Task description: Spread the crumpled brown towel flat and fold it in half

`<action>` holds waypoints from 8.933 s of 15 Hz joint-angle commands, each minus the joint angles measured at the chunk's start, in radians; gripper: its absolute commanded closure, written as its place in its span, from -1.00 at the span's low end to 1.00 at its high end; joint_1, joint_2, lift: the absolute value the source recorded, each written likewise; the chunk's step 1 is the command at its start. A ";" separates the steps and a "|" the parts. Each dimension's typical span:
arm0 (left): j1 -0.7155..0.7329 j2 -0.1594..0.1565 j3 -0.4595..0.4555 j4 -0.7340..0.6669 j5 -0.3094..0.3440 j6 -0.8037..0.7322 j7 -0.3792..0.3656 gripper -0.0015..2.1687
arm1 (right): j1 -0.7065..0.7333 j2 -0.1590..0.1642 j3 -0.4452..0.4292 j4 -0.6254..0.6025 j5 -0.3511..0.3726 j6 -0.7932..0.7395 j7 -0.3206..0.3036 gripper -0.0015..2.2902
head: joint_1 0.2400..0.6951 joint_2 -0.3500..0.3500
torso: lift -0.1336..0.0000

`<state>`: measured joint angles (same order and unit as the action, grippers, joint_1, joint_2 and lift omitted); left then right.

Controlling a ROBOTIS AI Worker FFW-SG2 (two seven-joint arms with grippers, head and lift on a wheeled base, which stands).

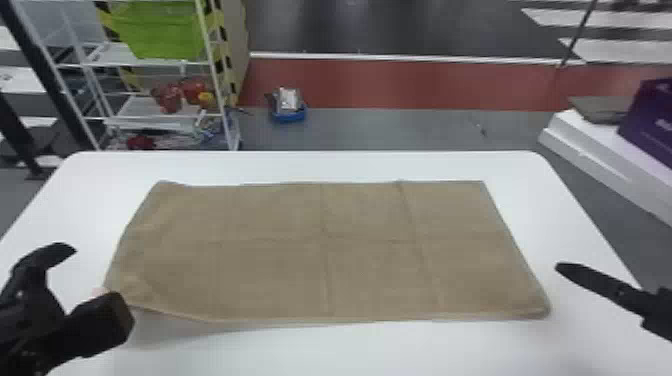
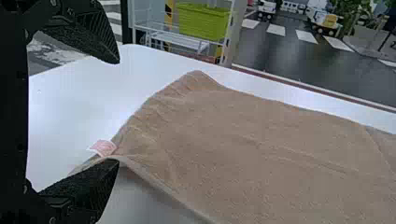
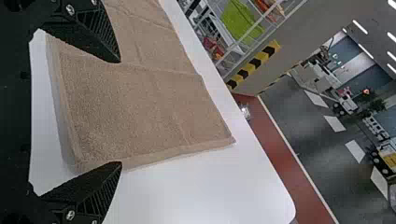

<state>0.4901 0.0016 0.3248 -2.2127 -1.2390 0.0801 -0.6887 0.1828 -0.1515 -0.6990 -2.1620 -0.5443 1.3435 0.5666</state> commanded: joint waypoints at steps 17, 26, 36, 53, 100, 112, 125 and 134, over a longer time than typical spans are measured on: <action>-0.054 -0.004 -0.174 -0.246 0.363 1.030 -0.100 -0.75 | -0.048 0.015 0.003 -0.010 0.000 0.055 -0.007 -0.91 | 1.00 0.14 | -1.00; -0.053 0.054 -0.219 -0.160 0.133 0.705 -0.354 -0.61 | -0.068 0.006 -0.028 0.004 0.003 0.058 -0.005 -0.91 | 1.00 -0.13 | -1.00; -0.165 0.106 -0.245 0.013 -0.004 0.705 -0.494 -0.58 | -0.066 0.004 -0.054 0.004 -0.019 0.095 -0.004 -0.91 | 1.00 -0.09 | -1.00; -0.183 0.115 -0.253 0.053 -0.060 0.711 -0.543 -0.12 | -0.152 -0.168 0.268 0.044 0.646 -0.129 0.431 -0.91 | 1.00 -0.02 | -1.00; -0.185 0.121 -0.260 0.056 -0.071 0.708 -0.548 -0.12 | -0.114 -0.313 0.496 0.398 1.178 -1.001 0.800 0.05 | 1.00 -0.09 | -1.00; -0.051 0.135 -0.145 -0.071 -0.077 0.702 -0.561 -0.12 | 0.090 -0.344 0.332 0.189 1.126 -1.016 0.800 0.05 | 1.00 -0.05 | -1.00; -0.065 0.101 -0.326 -0.044 0.015 0.794 -0.244 -0.12 | 0.216 -0.330 0.315 0.083 1.156 -1.037 0.800 0.05 | 1.00 -0.09 | -1.00; -0.122 0.101 -0.389 0.027 -0.031 0.889 -0.218 -0.12 | 0.230 -0.327 0.305 0.083 1.164 -1.065 0.800 0.05 | 1.00 -0.22 | -1.00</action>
<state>0.3816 0.1016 -0.0499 -2.1941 -1.2407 0.9237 -0.8908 0.4135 -0.4784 -0.3942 -2.0786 0.6196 0.2786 1.3606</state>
